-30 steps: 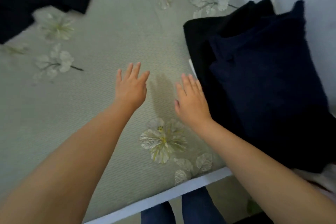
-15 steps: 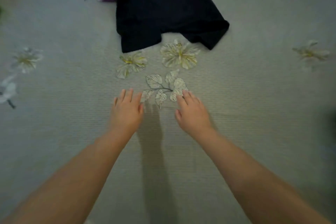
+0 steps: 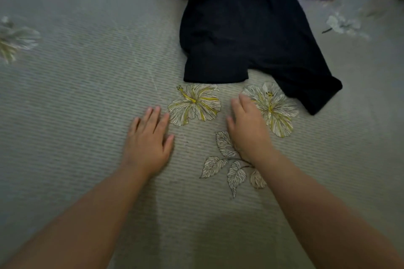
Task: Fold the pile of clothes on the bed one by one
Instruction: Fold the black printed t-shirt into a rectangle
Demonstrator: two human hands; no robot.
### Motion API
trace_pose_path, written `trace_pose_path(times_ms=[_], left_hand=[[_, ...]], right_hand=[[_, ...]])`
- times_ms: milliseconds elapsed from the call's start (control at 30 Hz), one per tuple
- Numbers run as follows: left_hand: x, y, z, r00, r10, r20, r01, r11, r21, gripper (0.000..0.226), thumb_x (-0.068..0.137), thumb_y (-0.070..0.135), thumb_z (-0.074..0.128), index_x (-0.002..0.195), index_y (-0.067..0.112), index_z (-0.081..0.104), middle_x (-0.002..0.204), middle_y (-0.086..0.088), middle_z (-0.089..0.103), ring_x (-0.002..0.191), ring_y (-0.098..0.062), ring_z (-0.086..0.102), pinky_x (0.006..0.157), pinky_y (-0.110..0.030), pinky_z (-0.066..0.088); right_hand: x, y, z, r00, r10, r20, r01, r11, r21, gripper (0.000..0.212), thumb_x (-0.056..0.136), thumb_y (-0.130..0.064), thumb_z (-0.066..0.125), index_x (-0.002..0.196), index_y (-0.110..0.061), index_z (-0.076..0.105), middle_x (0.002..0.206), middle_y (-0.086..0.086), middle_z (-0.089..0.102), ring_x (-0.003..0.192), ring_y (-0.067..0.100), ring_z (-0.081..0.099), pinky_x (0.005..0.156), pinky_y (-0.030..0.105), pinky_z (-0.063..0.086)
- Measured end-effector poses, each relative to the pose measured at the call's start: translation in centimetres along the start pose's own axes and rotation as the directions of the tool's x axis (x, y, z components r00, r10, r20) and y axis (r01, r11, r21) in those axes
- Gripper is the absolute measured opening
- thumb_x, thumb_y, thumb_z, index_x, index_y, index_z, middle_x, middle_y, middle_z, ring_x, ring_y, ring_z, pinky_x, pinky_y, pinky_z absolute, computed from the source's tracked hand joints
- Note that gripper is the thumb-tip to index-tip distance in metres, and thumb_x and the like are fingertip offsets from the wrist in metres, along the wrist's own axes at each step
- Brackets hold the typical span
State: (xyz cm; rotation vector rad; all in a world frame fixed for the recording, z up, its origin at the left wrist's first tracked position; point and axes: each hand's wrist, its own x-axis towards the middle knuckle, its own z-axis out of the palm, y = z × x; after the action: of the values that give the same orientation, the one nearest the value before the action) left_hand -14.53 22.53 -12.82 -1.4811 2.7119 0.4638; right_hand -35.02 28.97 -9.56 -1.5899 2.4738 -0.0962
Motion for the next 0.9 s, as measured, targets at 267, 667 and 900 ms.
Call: trace_pose_path(times_ms=[267, 667, 900], left_hand=[[0.4, 0.0, -0.8, 0.999, 0.011, 0.035, -0.008, 0.997, -0.079, 0.079, 0.077, 0.050, 0.007, 0.141, 0.013, 0.032, 0.150, -0.009, 0.024, 0.141, -0.022, 0.016, 0.111, -0.033, 0.000], [0.1, 0.1, -1.2, 0.999, 0.029, -0.046, -0.034, 0.993, -0.116, 0.069, 0.082, 0.045, 0.023, 0.137, 0.008, 0.038, 0.145, -0.025, 0.028, 0.134, -0.038, 0.029, 0.108, -0.051, 0.018], [-2.4, 2.8, -1.5, 0.977, 0.180, -0.111, -0.176, 0.983, 0.044, 0.052, 0.085, 0.028, 0.038, 0.131, 0.006, 0.048, 0.139, -0.027, 0.038, 0.127, -0.042, 0.038, 0.101, -0.062, 0.022]], right_hand=[[8.8, 1.0, -0.3, 0.973, 0.223, -0.062, -0.229, 0.968, -0.102, 0.048, 0.095, -0.007, 0.033, 0.142, -0.014, 0.028, 0.152, 0.011, 0.019, 0.141, 0.029, 0.009, 0.112, 0.041, 0.013], [-0.5, 3.7, 0.4, 0.999, -0.044, -0.011, 0.046, 0.987, 0.156, 0.021, 0.088, 0.009, 0.039, 0.099, 0.012, 0.057, 0.136, 0.018, 0.047, 0.137, 0.029, 0.027, 0.109, 0.026, 0.017], [-15.9, 6.1, -1.4, 0.968, -0.134, 0.214, 0.100, 0.982, 0.160, 0.013, 0.075, 0.007, 0.055, 0.086, 0.010, 0.062, 0.089, 0.031, 0.064, 0.089, 0.043, 0.061, 0.081, 0.044, 0.048]])
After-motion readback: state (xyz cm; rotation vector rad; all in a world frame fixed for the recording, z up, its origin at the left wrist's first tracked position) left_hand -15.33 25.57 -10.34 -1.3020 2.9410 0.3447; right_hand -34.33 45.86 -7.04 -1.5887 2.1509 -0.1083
